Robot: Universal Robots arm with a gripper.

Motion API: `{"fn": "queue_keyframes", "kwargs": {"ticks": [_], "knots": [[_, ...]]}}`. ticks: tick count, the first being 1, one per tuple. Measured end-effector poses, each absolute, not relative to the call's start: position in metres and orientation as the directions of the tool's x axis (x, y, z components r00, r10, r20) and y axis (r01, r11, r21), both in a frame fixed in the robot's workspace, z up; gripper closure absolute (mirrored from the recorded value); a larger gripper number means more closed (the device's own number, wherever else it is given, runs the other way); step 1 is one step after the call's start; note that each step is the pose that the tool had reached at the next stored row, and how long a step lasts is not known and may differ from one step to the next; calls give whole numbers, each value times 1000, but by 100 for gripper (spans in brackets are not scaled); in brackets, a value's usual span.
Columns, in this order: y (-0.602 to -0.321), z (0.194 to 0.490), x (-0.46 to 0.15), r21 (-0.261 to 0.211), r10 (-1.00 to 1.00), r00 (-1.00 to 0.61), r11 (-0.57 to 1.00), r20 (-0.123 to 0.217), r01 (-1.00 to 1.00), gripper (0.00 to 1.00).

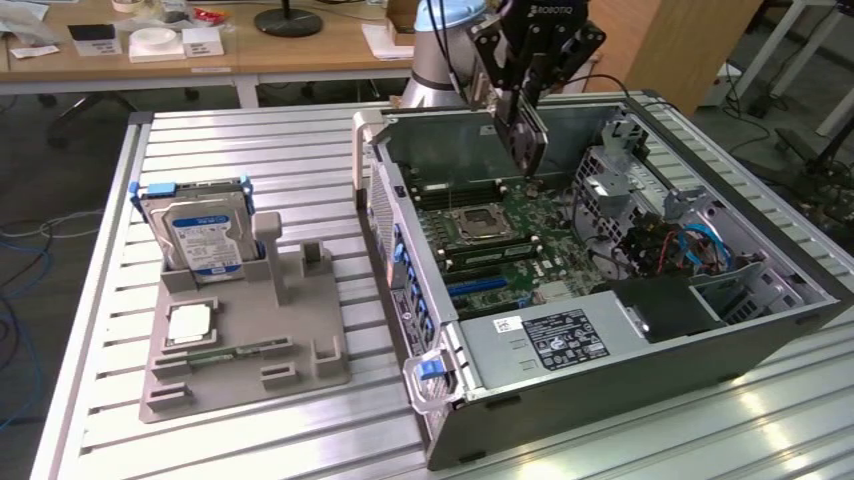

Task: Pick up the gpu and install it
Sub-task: 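Pick up the gpu and move the gpu toward the slot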

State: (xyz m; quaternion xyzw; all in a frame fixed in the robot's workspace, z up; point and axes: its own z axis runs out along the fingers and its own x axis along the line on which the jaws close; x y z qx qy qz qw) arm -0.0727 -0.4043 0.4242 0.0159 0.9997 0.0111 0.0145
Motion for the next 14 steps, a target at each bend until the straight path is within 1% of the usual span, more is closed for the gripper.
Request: {"fn": "queue_keyframes", "kwargs": {"ticks": [14], "knots": [[-404,424,-54,23,32,-999,999,-29,32,73]]}}
